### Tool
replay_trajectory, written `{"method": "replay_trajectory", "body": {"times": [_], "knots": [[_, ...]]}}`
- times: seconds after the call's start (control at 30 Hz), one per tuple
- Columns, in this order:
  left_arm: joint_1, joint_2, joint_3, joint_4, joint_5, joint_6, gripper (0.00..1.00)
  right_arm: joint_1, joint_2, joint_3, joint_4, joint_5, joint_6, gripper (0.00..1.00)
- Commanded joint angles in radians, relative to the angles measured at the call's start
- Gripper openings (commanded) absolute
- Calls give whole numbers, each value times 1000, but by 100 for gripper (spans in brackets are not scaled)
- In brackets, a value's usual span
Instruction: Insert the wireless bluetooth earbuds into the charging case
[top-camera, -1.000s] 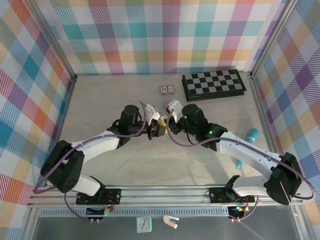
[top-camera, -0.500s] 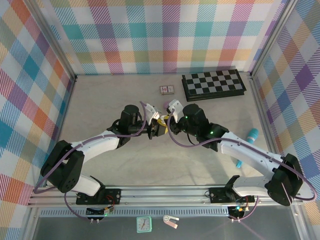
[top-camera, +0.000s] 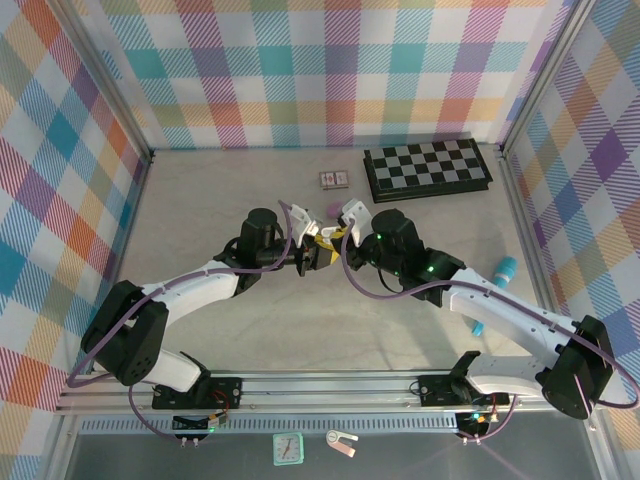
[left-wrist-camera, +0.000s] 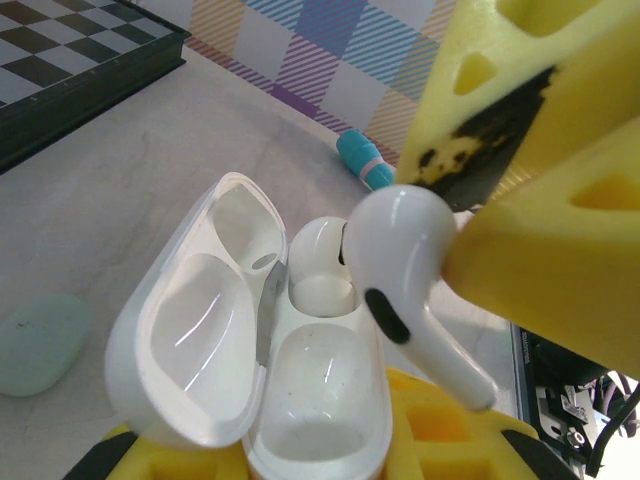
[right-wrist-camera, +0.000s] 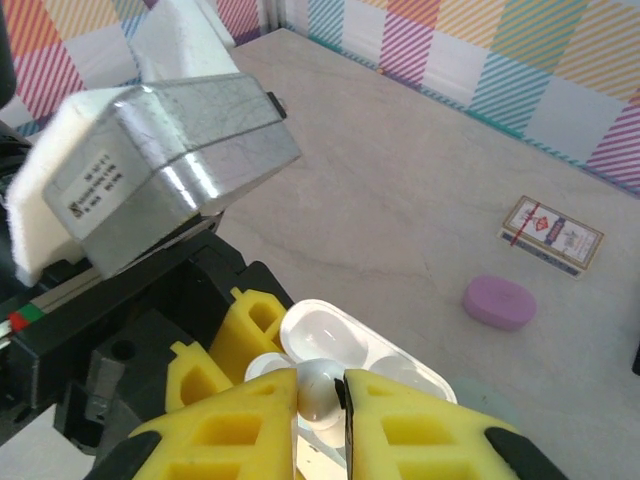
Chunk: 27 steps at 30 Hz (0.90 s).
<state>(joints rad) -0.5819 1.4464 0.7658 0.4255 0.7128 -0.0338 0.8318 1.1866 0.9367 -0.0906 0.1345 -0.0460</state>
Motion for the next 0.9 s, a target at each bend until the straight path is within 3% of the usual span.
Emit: {"method": "replay_trajectory", "body": {"times": [0.0, 0.87], "knots": [[-6, -16, 19, 39, 16, 3, 6, 6, -16, -9, 21, 62, -8, 18], [-15, -13, 27, 48, 19, -8, 6, 6, 59, 22, 60, -17, -15, 19]]}}
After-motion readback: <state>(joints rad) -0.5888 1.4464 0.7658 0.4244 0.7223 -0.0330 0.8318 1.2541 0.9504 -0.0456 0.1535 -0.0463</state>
